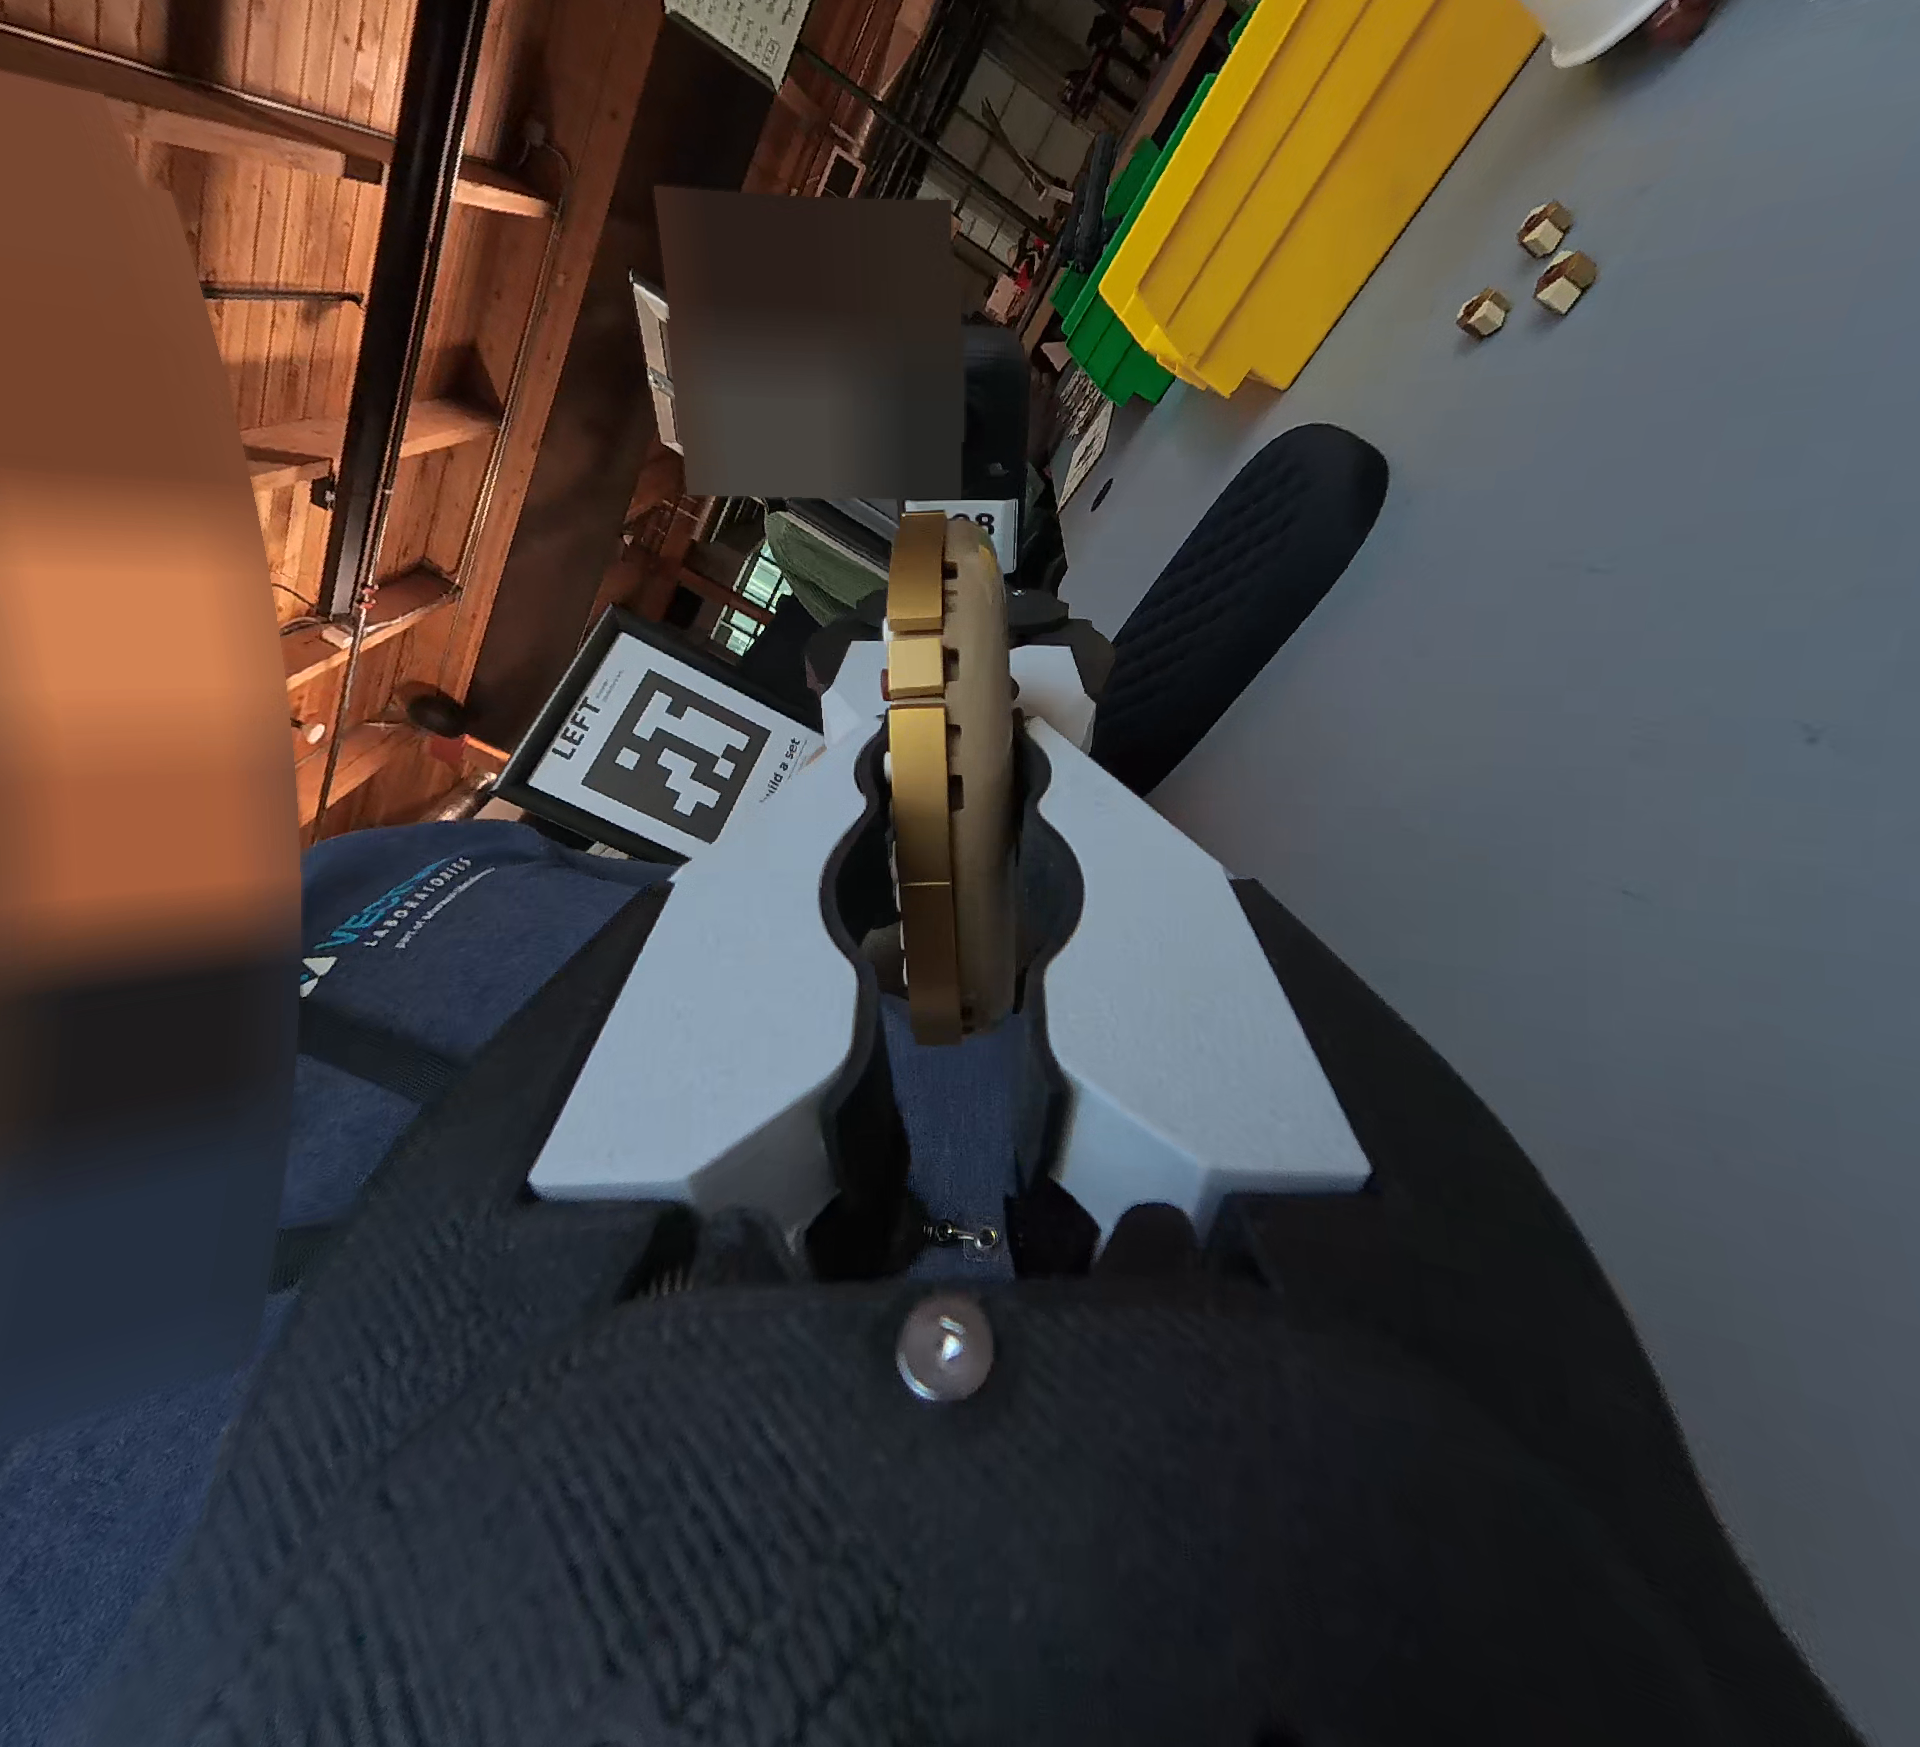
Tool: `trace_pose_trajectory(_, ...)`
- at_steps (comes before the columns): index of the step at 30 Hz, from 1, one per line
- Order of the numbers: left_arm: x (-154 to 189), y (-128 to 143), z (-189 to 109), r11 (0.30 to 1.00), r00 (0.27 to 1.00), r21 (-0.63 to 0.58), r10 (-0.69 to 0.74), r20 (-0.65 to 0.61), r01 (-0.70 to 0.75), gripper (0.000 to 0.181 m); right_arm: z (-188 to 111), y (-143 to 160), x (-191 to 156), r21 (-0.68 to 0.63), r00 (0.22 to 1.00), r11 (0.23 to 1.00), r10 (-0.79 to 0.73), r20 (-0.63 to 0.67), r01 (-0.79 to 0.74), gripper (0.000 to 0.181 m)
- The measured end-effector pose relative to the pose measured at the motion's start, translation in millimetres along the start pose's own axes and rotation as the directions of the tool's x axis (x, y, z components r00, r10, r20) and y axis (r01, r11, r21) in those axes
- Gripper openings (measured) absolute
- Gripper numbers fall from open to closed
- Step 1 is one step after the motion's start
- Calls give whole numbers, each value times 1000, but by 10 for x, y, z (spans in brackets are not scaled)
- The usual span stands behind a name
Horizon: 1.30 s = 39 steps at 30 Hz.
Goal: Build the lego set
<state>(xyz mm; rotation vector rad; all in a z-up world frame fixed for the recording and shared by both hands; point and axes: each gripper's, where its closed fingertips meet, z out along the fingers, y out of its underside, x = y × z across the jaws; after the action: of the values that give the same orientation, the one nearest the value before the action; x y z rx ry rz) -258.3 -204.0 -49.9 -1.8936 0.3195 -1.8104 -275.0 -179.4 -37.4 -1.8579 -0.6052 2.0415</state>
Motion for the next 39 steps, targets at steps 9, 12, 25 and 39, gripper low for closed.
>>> trace_pose_trajectory(9,-41,16,-81,1000,999,26,8,-34,-7,20,-68,-62,41,67,1000,998,-11,-28,13,18)
trace_pose_trajectory(12,-77,-27,-102,999,1000,43,26,0,-26,19,-23,-2,62,45,998,998,-46,-48,48,24)
trace_pose_trajectory(25,-802,-972,-1400,734,537,-252,647,540,-631,28,-275,-139,171,120,997,993,24,-70,-16,18)
trace_pose_trajectory(39,-1513,-1107,-1810,229,391,-875,919,49,-426,26,-228,-148,110,52,994,998,-42,-99,47,19)
